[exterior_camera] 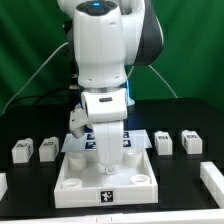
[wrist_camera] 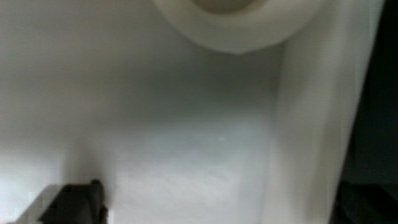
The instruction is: Assemble one leg
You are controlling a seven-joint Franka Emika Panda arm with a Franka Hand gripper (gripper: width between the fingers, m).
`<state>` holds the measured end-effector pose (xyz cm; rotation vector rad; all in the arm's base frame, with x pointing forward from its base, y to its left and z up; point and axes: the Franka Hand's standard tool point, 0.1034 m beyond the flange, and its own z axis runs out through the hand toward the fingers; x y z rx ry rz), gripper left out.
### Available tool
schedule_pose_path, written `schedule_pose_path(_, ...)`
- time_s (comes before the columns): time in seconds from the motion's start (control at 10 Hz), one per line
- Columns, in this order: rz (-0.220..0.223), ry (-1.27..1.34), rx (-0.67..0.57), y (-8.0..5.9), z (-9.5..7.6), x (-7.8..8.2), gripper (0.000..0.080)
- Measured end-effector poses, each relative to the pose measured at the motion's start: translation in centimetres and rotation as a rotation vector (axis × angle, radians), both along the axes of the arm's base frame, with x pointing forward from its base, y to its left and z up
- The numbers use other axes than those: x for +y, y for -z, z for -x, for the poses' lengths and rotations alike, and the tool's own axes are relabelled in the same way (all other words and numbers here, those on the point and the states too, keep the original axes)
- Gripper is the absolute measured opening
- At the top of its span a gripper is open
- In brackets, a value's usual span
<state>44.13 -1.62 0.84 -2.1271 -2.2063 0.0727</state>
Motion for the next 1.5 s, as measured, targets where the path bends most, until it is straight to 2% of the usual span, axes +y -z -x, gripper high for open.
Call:
schedule_pose_path(0.1,0.0,0.001,0.001,0.03,0.04,-0.05,0.056)
schedule_pose_path(0.2,0.0,0.002,0.001,0.05,0.06,-0.07,0.056)
schedule_pose_path(0.4,0.0,0.003,0.002,0.07,0.1,-0.12,0.0213)
schedule_pose_path(0.5,0.0,0.003,0.002,0.08,0.1,-0.13,0.0213)
schedule_pose_path(0.6,0.001,0.005,-0.005,-0.03,-0.09,-0.18,0.0064)
schedule_pose_path(1.5,0.001,0.006,-0.013,-0.08,-0.25,-0.19,0.0064)
